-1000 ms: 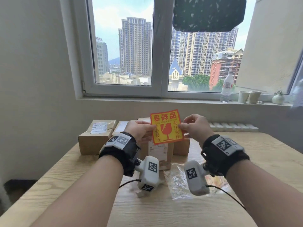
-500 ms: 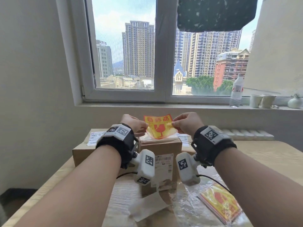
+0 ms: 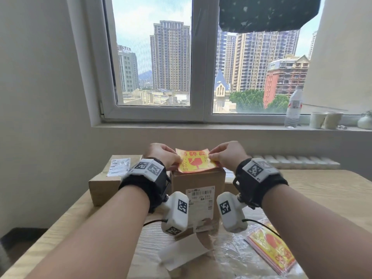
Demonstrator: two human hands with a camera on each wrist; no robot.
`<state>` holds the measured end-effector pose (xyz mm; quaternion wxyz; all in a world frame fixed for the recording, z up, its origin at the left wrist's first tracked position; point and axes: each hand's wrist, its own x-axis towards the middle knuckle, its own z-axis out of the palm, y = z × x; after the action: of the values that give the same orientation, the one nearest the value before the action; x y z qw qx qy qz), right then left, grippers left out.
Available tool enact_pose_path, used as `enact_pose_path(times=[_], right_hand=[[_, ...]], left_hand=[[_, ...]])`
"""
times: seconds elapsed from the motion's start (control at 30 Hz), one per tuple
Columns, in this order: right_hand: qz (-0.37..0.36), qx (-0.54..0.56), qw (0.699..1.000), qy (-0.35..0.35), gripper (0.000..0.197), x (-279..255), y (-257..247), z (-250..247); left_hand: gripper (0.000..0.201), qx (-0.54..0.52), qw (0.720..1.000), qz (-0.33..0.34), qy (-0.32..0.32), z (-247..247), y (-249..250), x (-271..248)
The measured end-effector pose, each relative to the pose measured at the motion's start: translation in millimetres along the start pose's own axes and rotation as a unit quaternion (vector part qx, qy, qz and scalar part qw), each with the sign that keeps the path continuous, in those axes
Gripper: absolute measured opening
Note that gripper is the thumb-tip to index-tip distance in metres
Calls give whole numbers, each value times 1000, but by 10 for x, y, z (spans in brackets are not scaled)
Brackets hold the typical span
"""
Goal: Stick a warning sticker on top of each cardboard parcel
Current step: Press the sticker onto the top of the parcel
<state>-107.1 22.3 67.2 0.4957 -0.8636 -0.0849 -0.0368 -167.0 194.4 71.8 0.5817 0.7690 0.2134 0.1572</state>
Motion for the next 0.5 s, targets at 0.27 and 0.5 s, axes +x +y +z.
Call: enact_pose_path(times=[0.27,0.5], right_hand=[[-8,-33,999,15,22,35,15,38],[-18,-54,998,16,9,15,7,36]], left_hand=[[18,71,997,26,19,23,2,-7],[18,112,992,47,28,51,0,5]])
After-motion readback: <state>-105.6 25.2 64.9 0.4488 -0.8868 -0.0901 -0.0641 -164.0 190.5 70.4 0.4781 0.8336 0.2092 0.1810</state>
